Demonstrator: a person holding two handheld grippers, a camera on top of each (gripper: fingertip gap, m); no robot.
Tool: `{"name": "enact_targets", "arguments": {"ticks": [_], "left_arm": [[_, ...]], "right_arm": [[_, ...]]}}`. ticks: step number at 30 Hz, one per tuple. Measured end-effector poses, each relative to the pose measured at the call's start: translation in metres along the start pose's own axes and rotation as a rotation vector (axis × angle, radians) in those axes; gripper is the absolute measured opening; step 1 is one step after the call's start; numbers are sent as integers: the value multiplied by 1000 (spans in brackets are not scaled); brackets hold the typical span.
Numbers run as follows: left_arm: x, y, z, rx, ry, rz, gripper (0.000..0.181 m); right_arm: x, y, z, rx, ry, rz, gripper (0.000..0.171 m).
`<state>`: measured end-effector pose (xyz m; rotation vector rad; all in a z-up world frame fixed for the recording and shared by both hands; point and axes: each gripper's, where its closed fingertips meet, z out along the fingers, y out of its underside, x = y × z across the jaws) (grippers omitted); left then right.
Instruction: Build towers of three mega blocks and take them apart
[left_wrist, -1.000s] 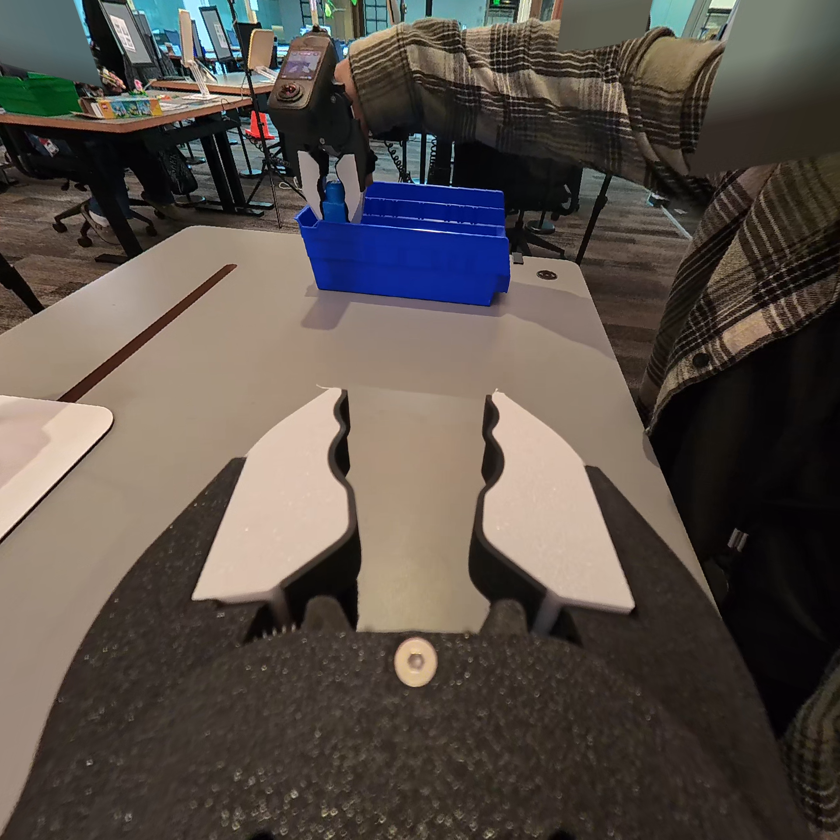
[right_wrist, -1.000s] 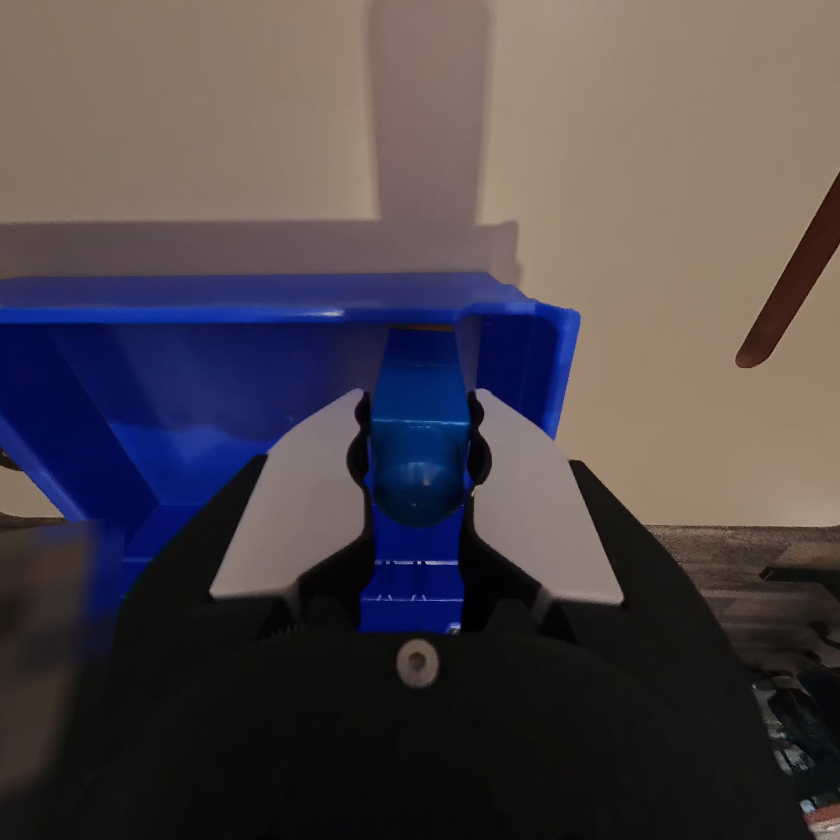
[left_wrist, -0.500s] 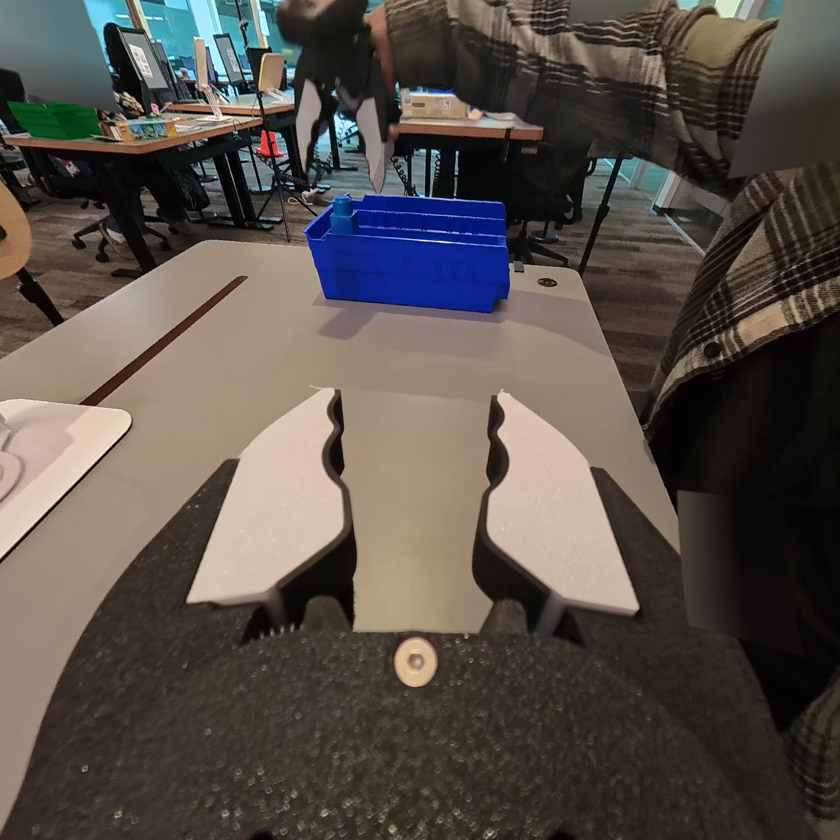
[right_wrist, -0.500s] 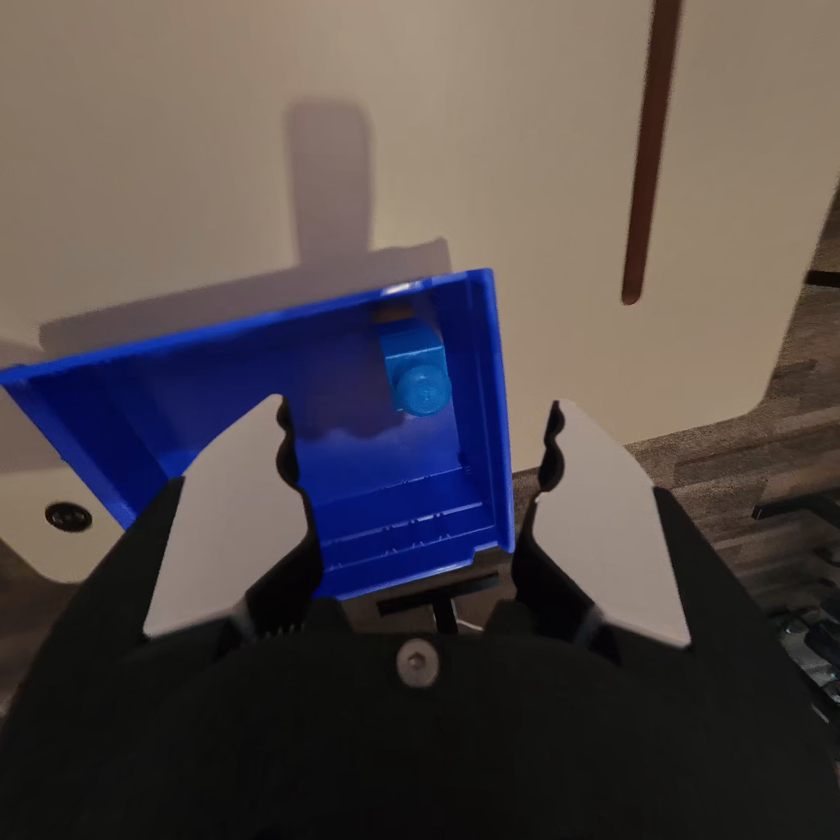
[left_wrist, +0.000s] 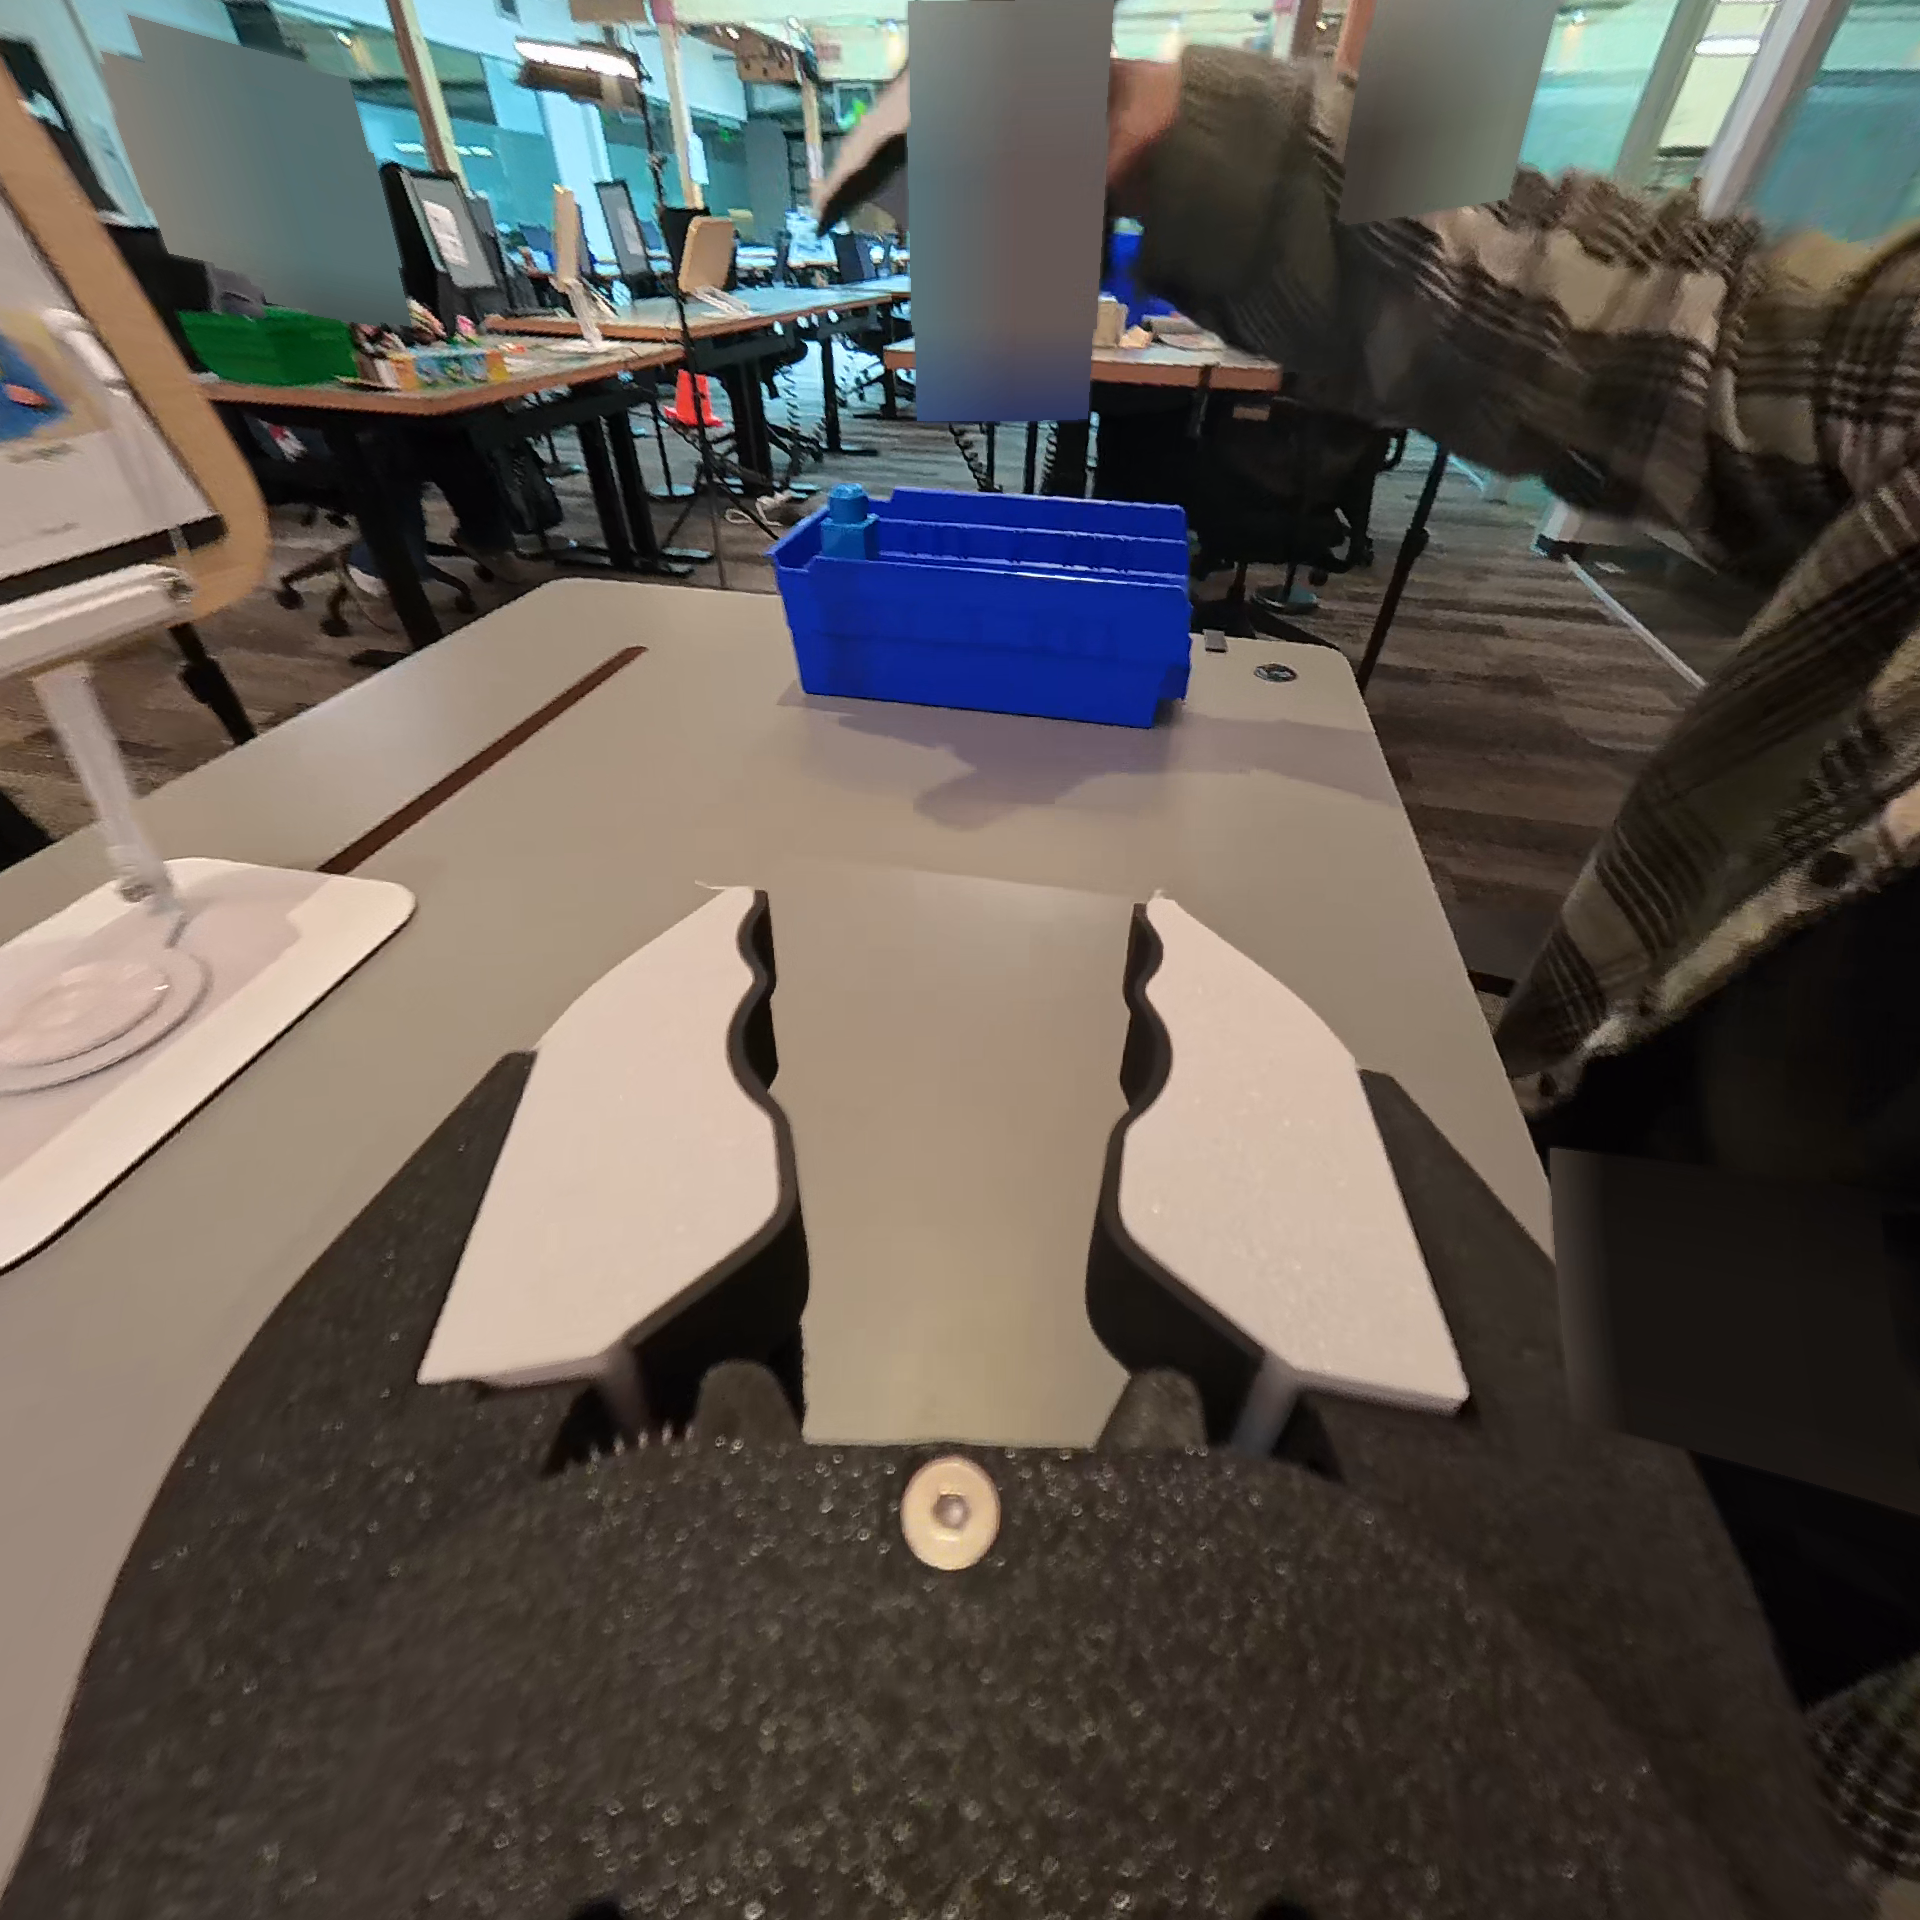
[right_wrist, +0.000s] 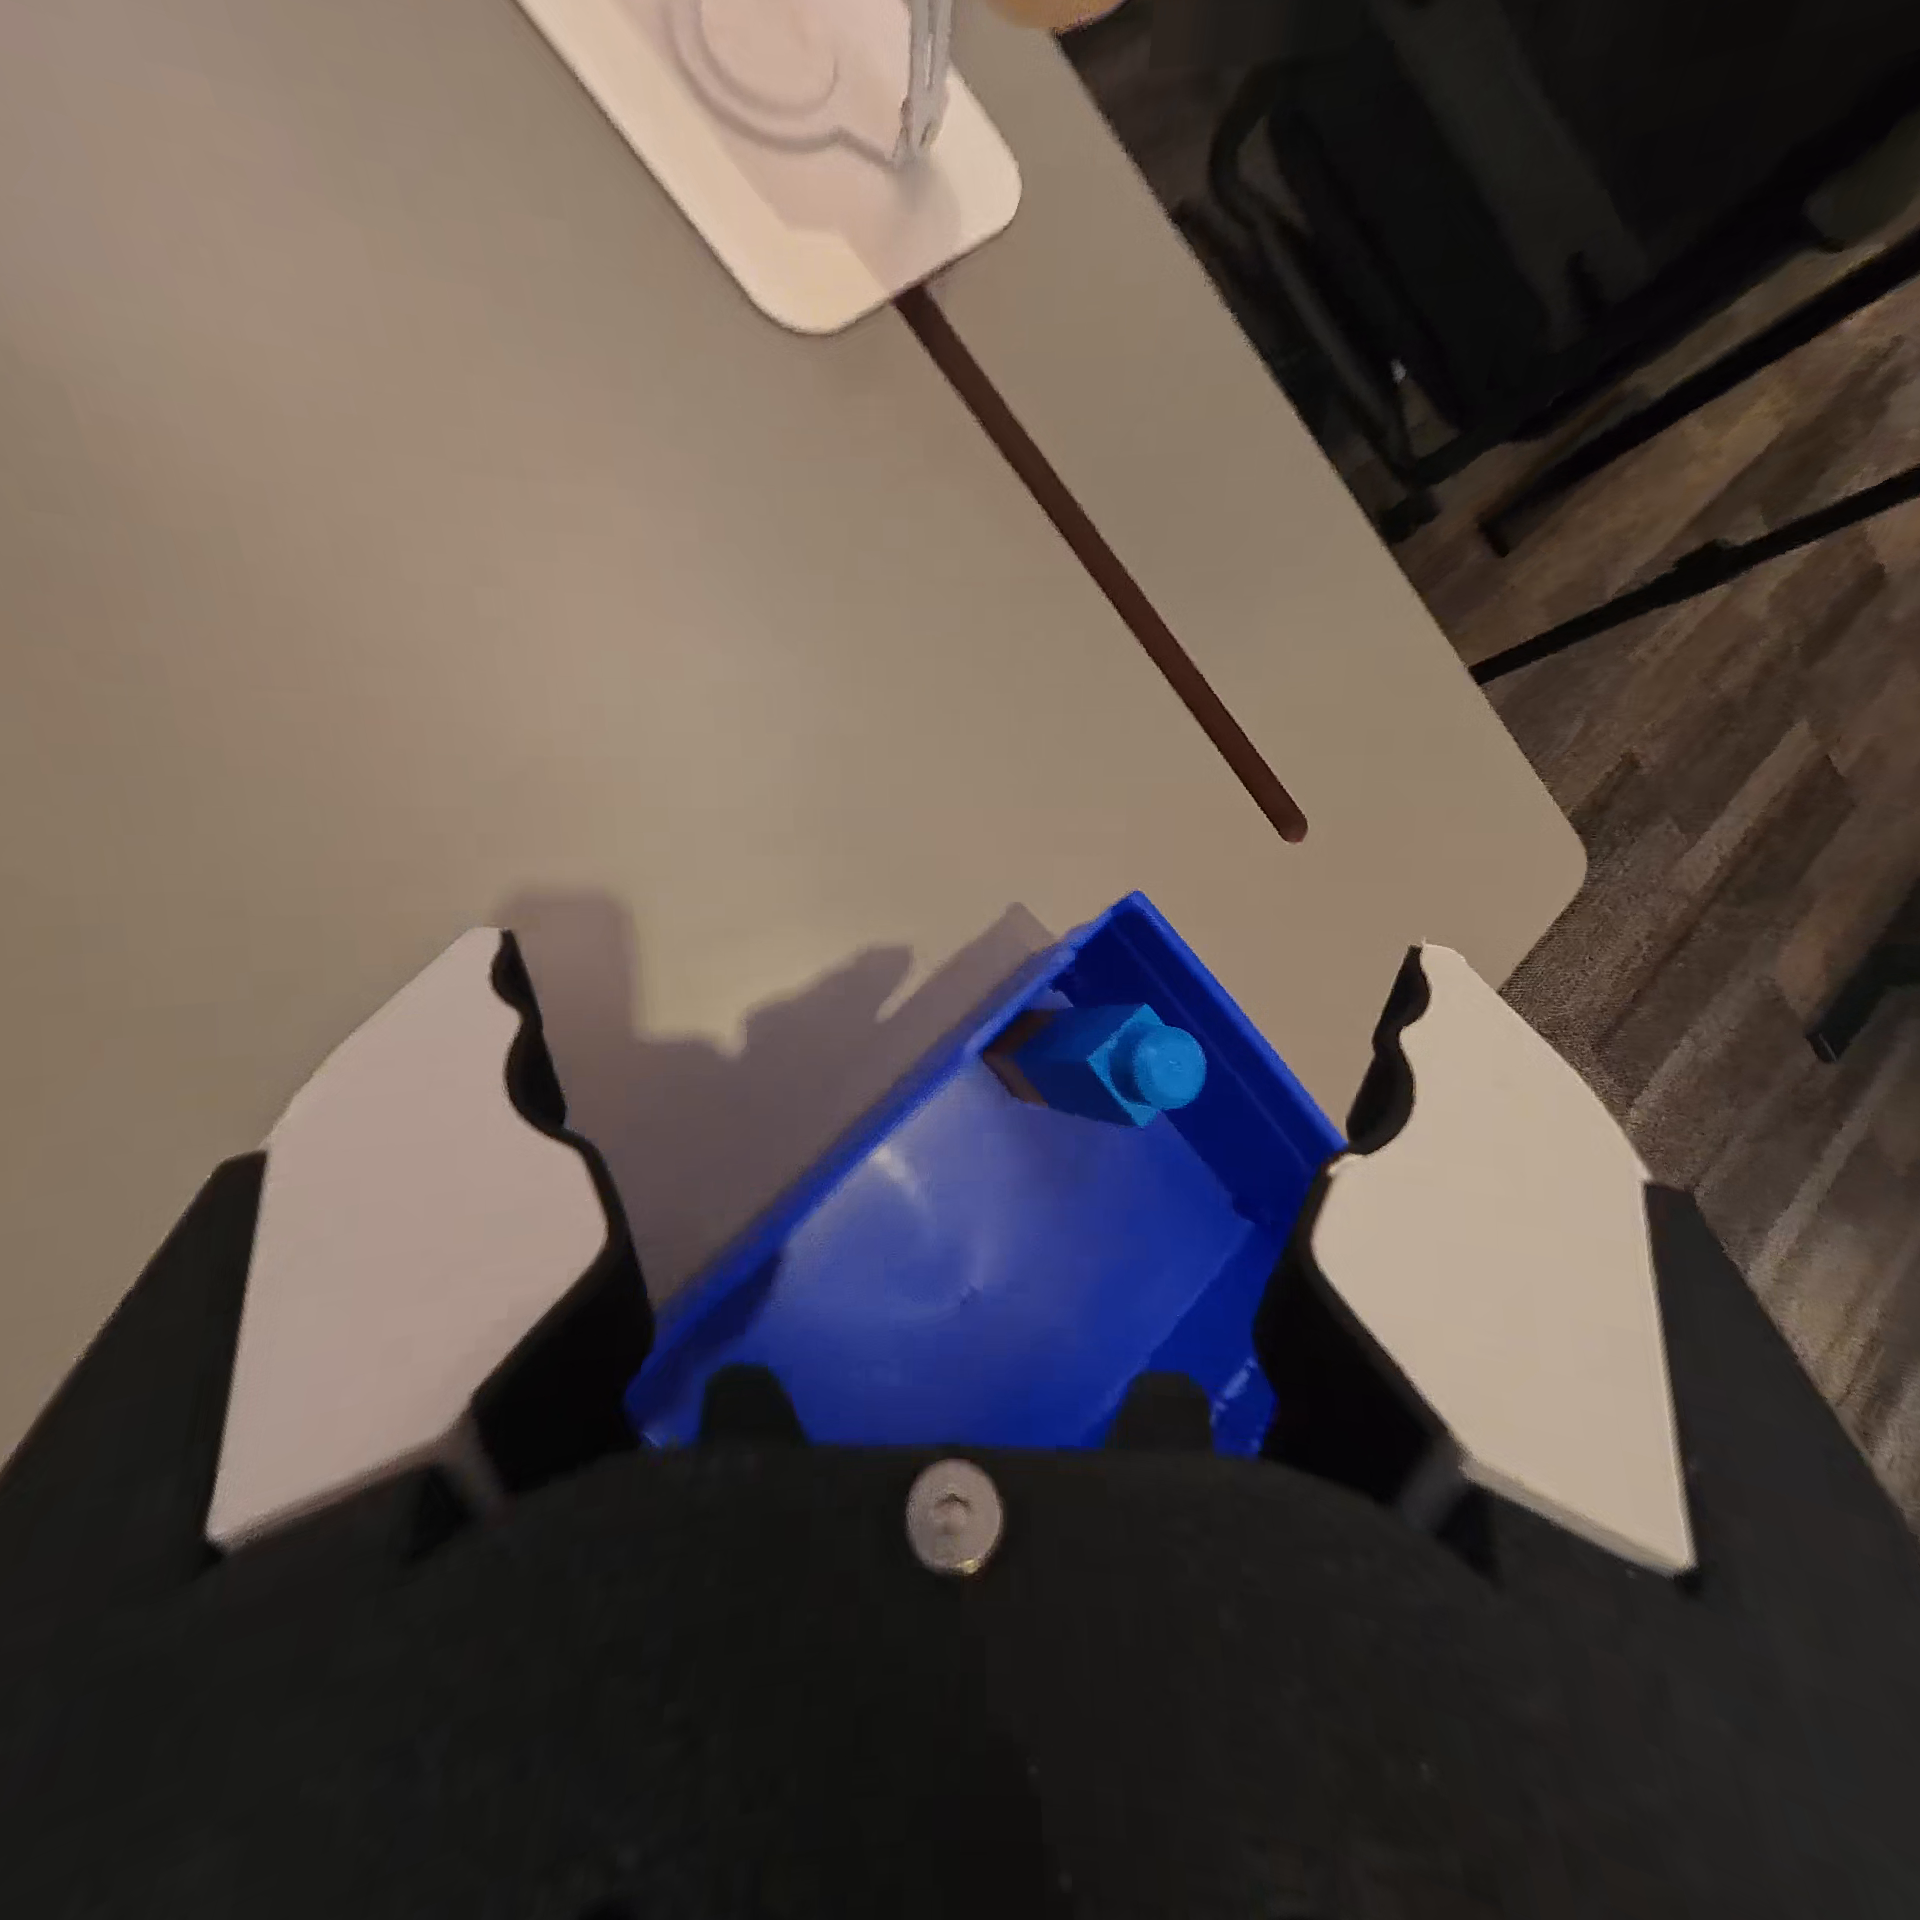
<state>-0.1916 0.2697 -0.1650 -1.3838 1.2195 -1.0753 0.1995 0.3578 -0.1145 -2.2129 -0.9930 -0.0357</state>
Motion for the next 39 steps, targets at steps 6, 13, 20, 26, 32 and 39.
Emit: {"name": "enact_targets", "arguments": {"ticks": [6,13,20,26,32,39], "left_arm": [[-7,2,-24,28,-49,-16,64],[-14,4,-49,51,-124,-32,64],[-26,1,-82,64,-278,-49,62],[-39,-8,-148,27,-480,-43,61],[-64,2,-259,-154,-764,-73,59],[-112,41,-369,-437,-994,-241,54]], "right_arm": [[-41,-13,-9,226,148,252,146],[-92,11,0,365,306,500,146],[-142,34,17,399,383,624,146],[-172,33,33,473,339,628,137],[-177,39,43,455,297,614,135],[-184,33,48,468,255,566,129]]}}
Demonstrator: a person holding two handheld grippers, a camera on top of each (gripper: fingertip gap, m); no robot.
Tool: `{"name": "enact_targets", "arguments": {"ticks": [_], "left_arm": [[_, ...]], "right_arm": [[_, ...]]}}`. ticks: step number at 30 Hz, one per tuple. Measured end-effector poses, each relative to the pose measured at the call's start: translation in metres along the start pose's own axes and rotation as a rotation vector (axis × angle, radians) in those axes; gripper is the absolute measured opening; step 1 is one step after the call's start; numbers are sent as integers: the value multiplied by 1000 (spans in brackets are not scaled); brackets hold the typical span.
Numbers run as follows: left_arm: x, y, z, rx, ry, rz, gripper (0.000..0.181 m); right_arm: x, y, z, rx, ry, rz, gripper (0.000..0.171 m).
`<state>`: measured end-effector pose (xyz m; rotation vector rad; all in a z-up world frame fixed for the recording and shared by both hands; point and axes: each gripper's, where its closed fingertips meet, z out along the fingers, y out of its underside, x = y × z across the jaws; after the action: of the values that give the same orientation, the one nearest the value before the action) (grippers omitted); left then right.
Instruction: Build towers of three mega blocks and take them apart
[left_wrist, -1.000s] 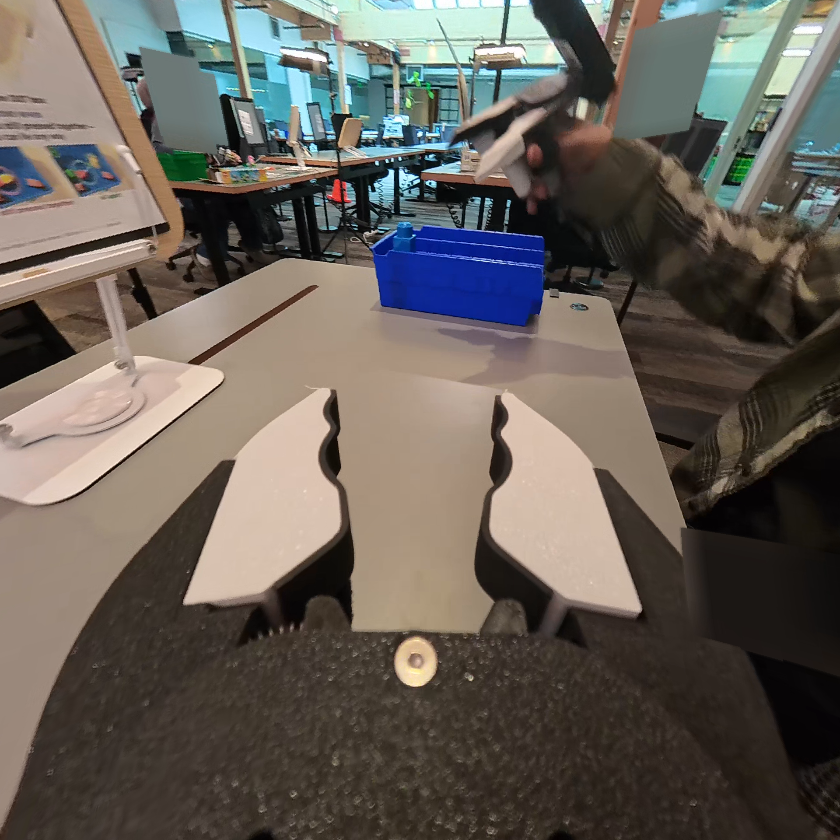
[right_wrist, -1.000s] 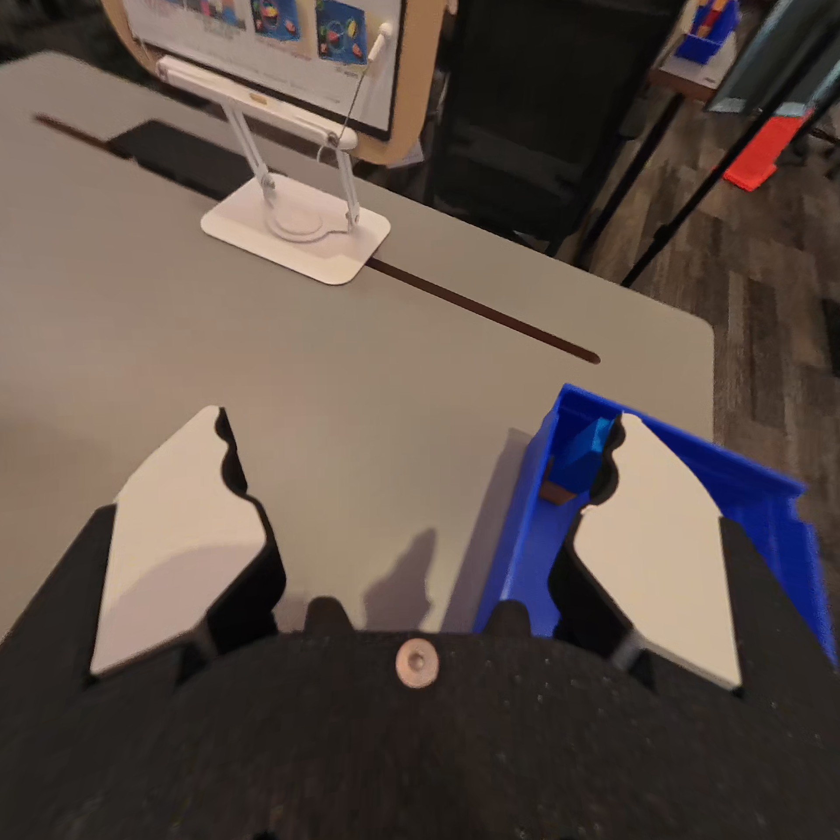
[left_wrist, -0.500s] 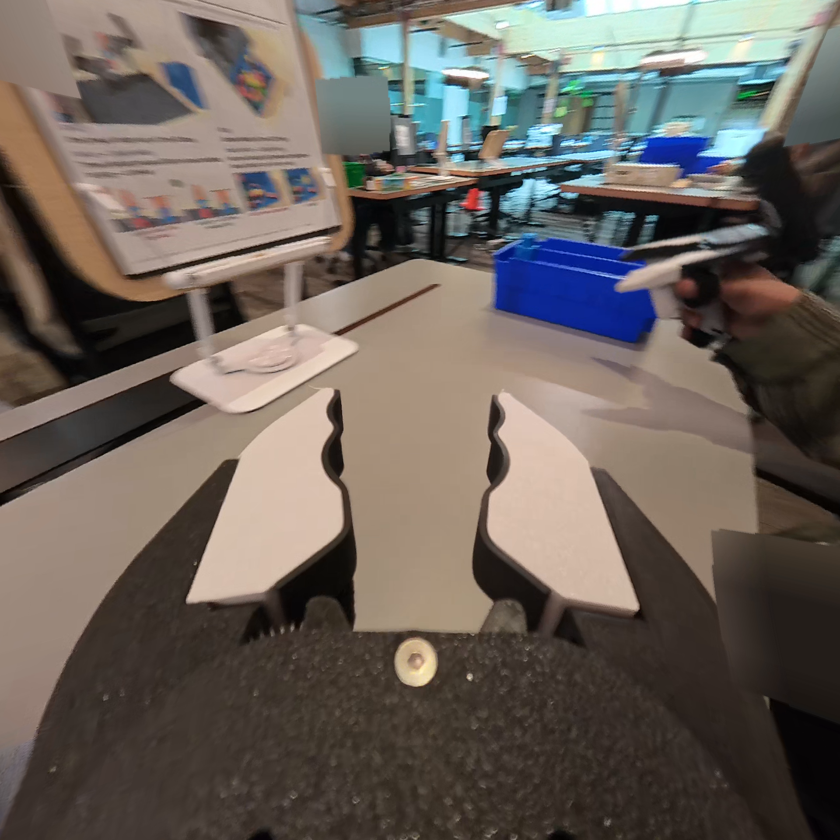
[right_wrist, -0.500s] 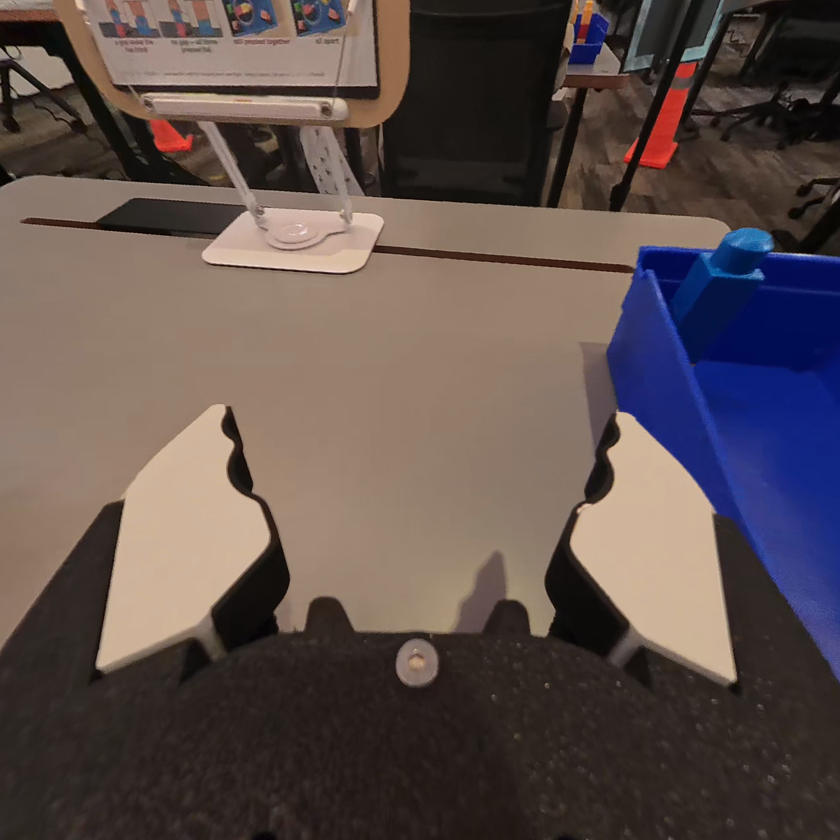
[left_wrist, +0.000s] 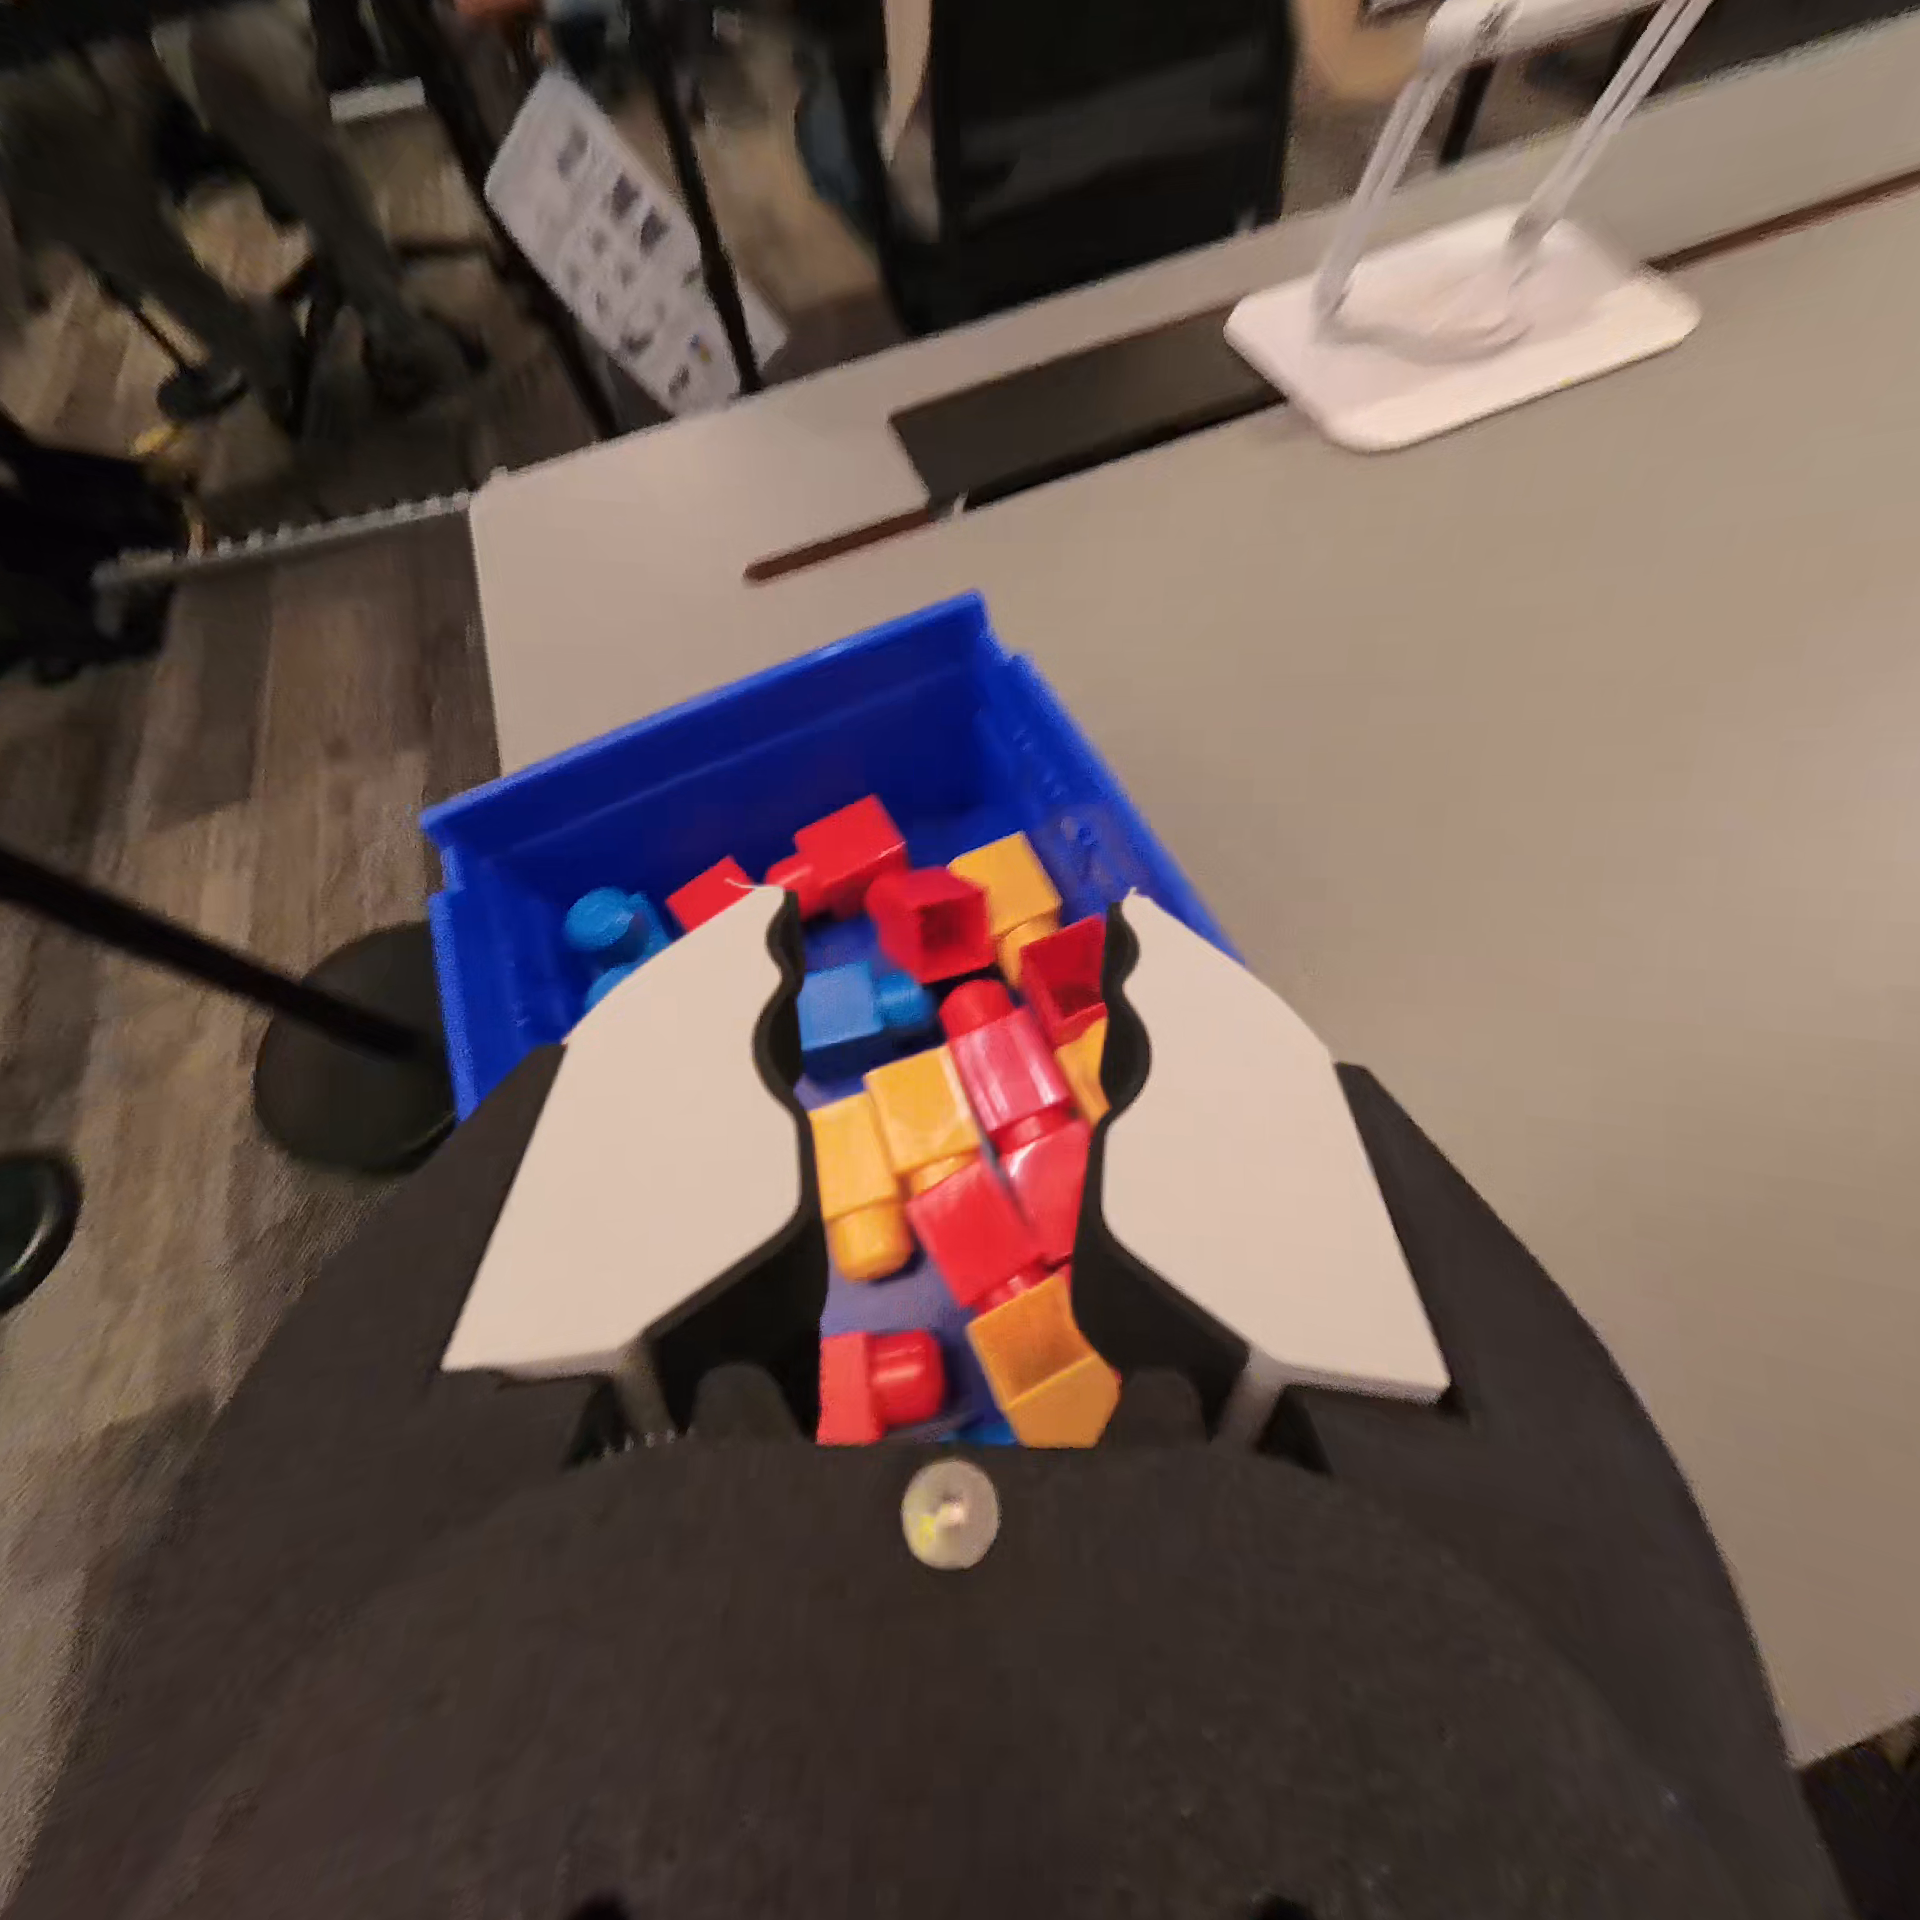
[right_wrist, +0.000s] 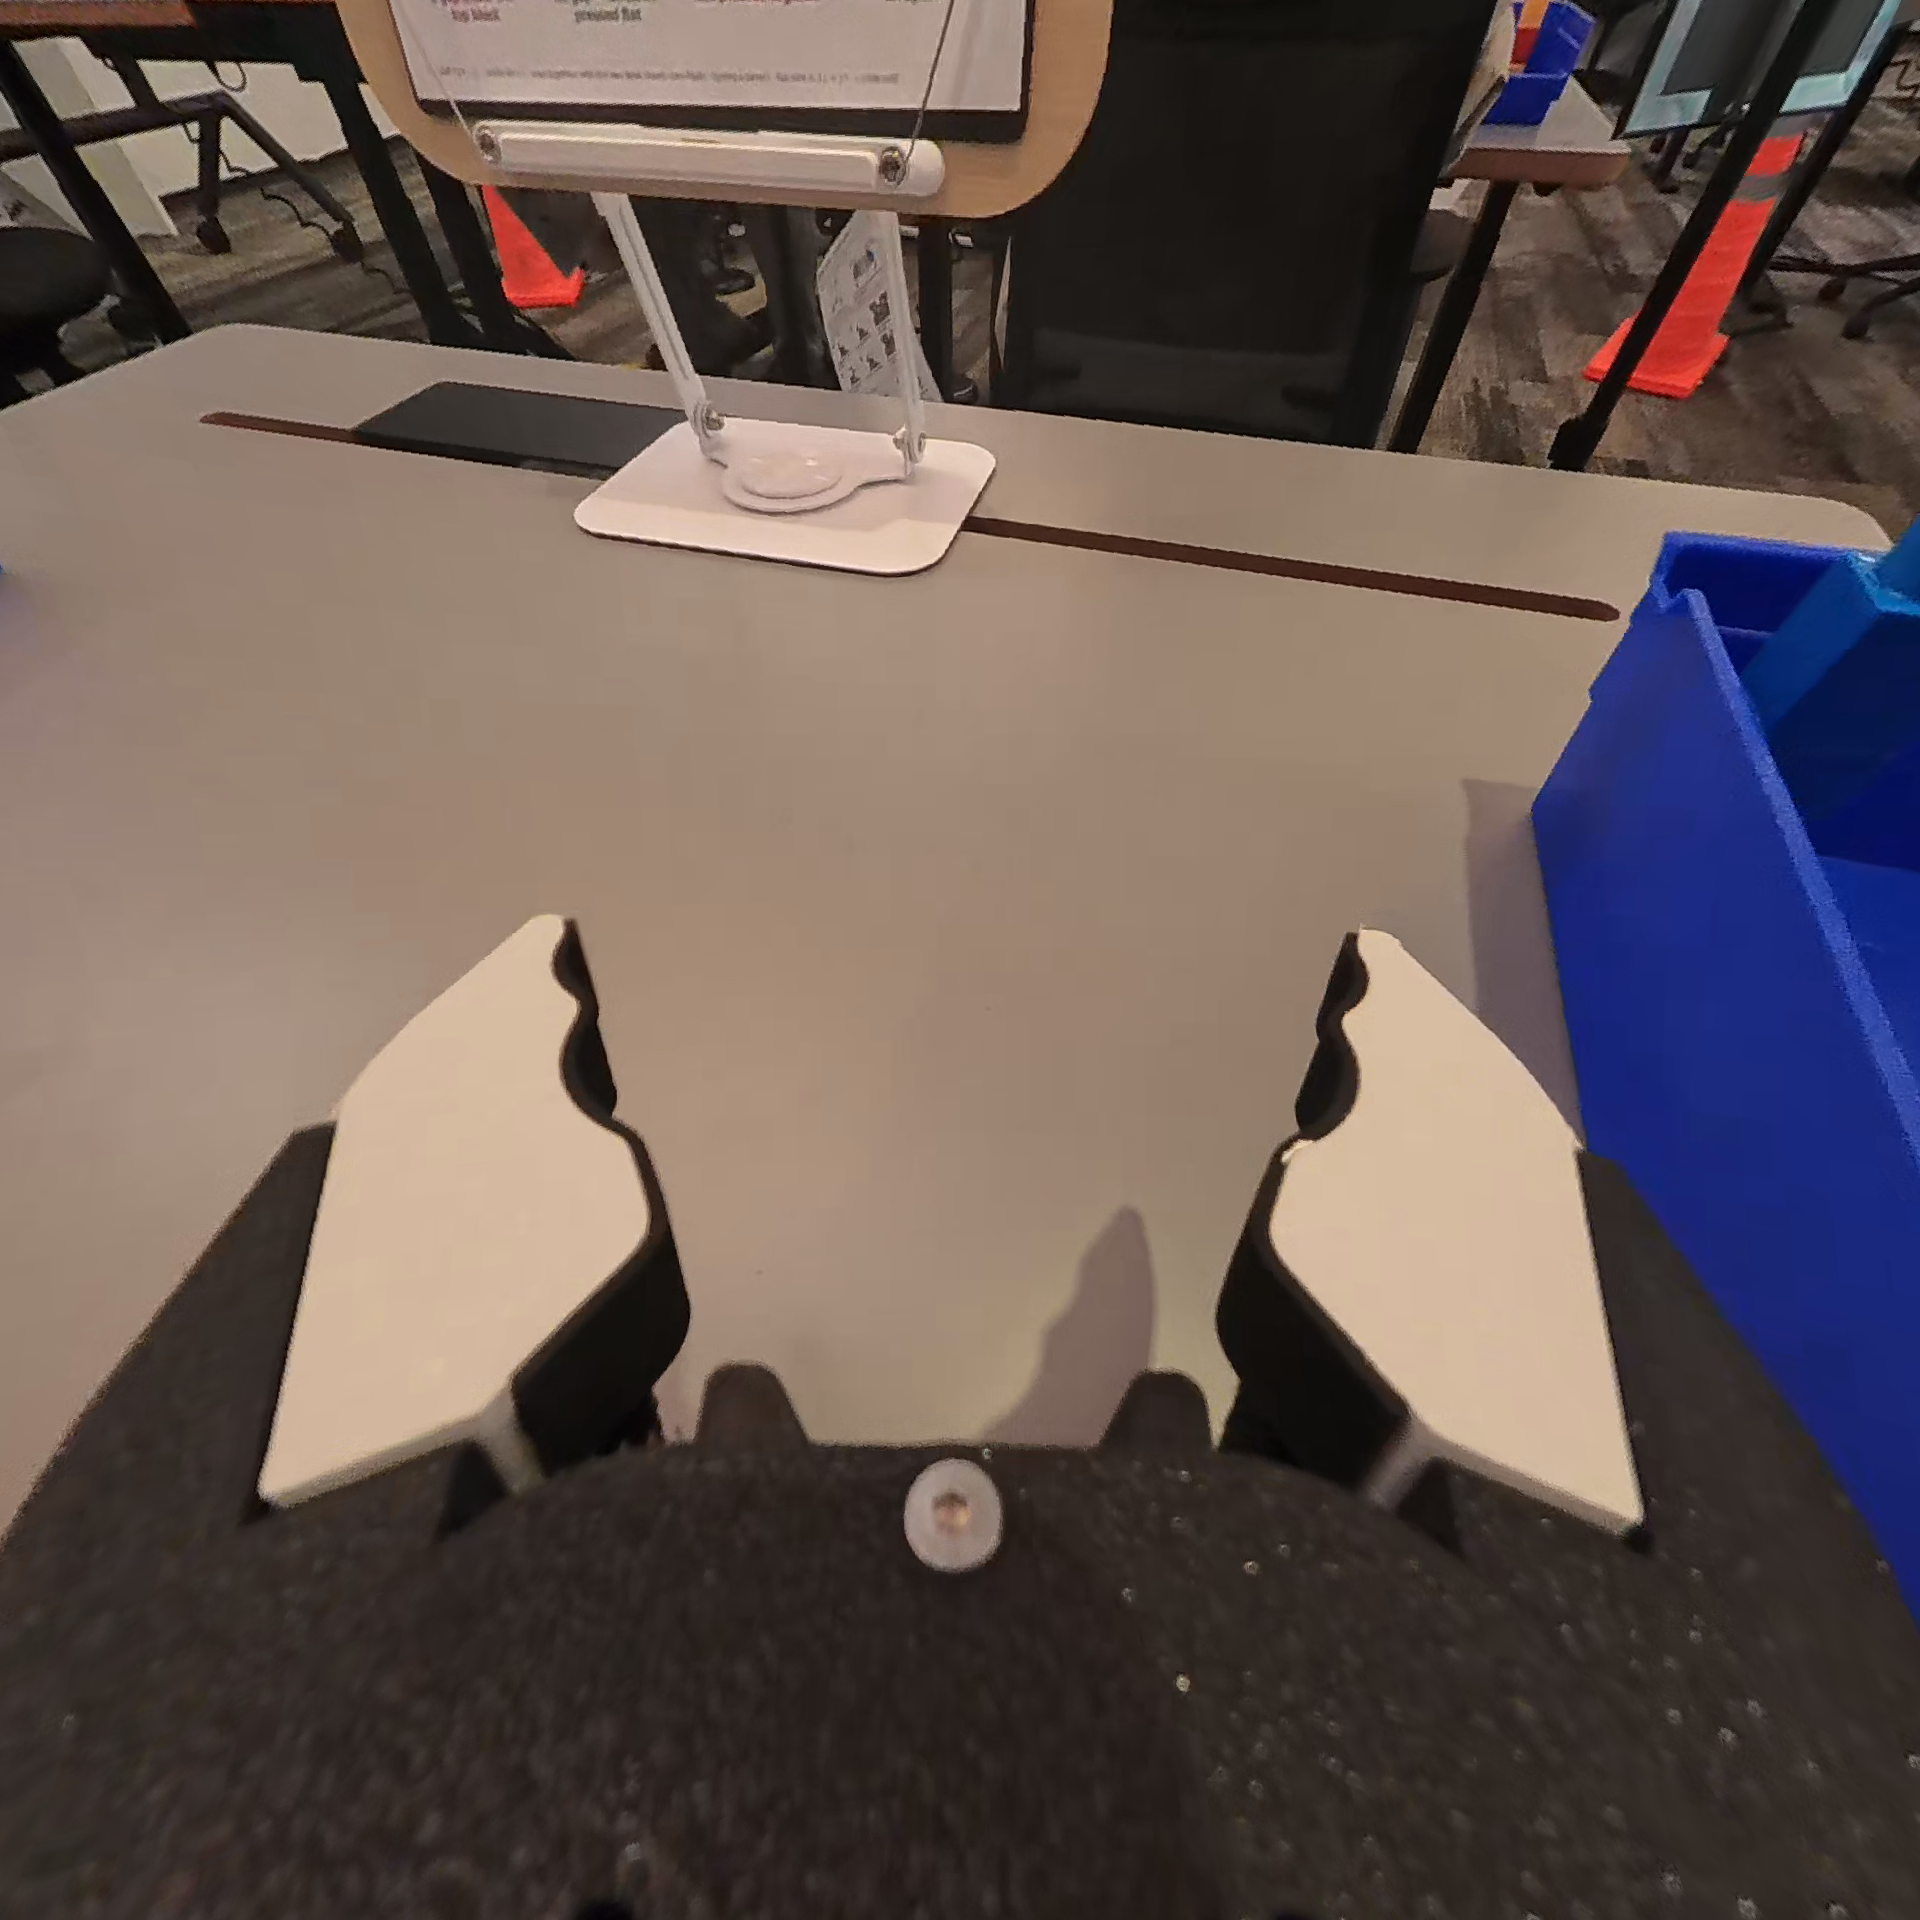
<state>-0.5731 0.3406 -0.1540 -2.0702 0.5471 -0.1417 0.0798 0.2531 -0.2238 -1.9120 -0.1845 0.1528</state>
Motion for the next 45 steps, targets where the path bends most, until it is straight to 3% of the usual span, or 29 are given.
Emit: {"name": "enact_targets", "arguments": {"ticks": [7,15,20,31,45], "left_arm": [[-24,21,36,-309,98,197,53],[-18,27,62,-497,262,464,47],[-24,39,74,-616,272,541,44],[-33,55,82,-719,353,682,42],[-77,73,81,-821,268,703,41]], "right_arm": [[1,2,0,7,-27,4,128],[-5,7,4,-6,-59,-7,128],[-6,8,4,-11,-54,-7,128],[-12,10,6,-27,-58,-31,128],[-17,12,10,-56,-61,-55,128]]}}
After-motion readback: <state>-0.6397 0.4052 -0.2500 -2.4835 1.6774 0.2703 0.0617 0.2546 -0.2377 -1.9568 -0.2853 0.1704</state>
